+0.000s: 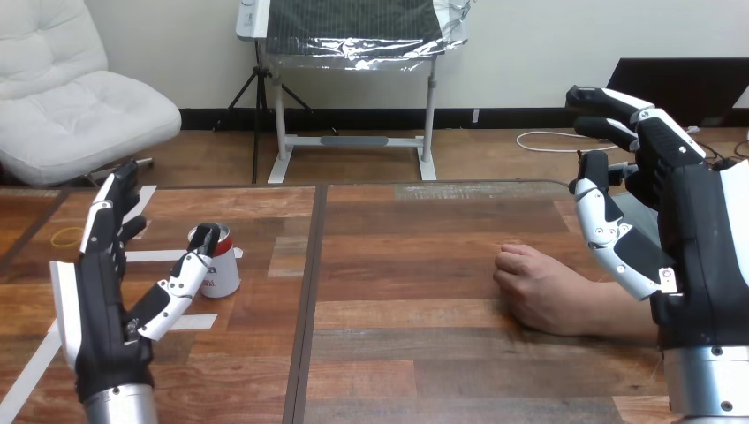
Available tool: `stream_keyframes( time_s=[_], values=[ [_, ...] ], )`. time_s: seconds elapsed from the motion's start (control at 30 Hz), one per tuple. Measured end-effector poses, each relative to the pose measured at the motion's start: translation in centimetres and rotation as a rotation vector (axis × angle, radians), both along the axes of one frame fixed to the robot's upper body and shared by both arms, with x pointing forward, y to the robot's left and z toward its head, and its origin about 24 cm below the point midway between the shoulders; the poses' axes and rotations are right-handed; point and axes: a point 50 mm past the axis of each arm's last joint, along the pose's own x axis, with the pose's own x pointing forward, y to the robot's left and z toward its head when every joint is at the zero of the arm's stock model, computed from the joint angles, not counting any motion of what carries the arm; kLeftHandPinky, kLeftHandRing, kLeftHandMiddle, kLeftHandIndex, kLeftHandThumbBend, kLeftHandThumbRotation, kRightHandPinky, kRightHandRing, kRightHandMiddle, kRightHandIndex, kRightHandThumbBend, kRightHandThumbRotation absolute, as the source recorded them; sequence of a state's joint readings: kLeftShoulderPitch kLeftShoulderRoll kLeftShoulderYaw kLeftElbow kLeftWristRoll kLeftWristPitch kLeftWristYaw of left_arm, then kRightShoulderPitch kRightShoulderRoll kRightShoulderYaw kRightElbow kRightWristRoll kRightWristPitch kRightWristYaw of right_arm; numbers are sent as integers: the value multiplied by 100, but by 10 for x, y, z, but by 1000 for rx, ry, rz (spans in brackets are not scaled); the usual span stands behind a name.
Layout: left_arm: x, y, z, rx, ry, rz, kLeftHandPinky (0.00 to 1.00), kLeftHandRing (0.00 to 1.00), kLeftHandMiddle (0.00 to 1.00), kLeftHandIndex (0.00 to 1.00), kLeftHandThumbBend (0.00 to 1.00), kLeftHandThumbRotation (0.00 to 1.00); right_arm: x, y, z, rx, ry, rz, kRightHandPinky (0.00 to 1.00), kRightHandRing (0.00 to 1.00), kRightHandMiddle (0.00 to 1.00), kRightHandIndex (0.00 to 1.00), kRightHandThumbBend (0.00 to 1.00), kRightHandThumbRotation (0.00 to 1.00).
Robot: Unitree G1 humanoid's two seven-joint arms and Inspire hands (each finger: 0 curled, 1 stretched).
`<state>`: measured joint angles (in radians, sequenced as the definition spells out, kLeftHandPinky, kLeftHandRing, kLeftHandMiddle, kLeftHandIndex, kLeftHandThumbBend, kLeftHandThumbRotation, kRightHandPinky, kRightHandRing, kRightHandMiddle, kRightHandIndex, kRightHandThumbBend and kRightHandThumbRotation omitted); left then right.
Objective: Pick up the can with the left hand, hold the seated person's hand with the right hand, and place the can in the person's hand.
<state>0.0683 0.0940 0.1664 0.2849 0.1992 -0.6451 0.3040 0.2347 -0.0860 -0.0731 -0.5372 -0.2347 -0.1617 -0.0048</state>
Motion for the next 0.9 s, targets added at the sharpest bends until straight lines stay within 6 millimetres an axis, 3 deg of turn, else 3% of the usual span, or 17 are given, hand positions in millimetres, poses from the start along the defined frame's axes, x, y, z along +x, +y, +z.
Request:
stream_keyframes(
  time_s=[0.9],
  values=[
    [0,-6,-2,-33,1,-14,81,88,89,86,66,29,0,0,-1,-5,13,9,49,77,82,73,8,0]
  ],
)
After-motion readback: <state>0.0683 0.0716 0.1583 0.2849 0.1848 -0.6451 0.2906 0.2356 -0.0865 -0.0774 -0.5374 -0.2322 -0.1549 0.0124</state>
